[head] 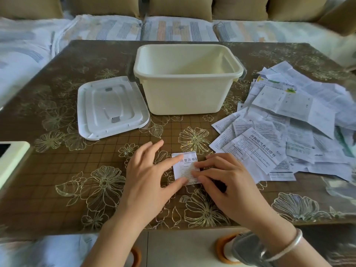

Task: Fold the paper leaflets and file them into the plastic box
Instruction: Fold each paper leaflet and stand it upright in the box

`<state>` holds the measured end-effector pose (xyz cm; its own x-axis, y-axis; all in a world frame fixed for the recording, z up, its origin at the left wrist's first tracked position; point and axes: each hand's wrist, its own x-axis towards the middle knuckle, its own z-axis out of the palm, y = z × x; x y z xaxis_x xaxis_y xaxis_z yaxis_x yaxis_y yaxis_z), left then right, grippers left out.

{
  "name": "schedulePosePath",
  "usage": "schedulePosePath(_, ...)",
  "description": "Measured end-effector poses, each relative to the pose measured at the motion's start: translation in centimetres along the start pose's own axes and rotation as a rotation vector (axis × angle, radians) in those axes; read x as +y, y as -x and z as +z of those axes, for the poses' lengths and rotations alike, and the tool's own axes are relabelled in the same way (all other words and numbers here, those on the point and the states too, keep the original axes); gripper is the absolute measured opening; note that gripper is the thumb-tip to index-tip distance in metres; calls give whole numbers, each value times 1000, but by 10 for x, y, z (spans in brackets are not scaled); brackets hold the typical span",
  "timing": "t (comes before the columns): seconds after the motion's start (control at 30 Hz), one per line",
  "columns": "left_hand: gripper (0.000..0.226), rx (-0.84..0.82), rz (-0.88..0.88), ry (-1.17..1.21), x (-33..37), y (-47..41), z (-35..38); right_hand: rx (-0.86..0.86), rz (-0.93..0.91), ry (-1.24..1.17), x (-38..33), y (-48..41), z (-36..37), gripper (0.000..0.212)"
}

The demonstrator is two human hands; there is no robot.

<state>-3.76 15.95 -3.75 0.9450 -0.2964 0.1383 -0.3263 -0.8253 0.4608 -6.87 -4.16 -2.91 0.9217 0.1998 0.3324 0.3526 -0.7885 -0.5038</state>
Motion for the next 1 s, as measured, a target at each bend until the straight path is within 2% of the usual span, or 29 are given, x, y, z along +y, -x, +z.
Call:
schedulePosePath(0.1, 63, -7, -3, -31, -1, 2, 0, 5, 100, -1, -7, -8, -5, 17)
schedulePosePath(0.17, 63, -2, -1, -29, 0, 2, 0, -33, 249, -6, -15, -15, -7, 25)
schedulePosePath(0.3, 68, 4, 6, -47, -3, 2, 3, -116, 556, -193, -22, -32, -6, 36)
schedulePosePath(0.4, 65, 13, 9, -43, -3, 2, 3, -176, 673, -402, -24, -40, -2, 34)
schedulePosePath(0.53, 65, 45, 3, 35, -1, 1, 1, -177, 616, -266, -22, -38, 0, 8)
schedulePosePath(0.63, 66, 99, -22, 201, 0, -5, -6, -183, 562, -247, -22, -42, -8, 6)
schedulePosePath(0.77, 42, 198, -59, 467, 10, -26, -32, -159, 410, -260, -28, -63, -34, 5)
schedulePosePath(0.87, 23, 307, -32, 524, 17, -54, -66, -45, 255, -199, -30, -101, -67, 5)
schedulePosePath(1.0, 18, 481, 30, 447, 17, -92, -99, 174, 127, -40, -26, -170, -103, 9)
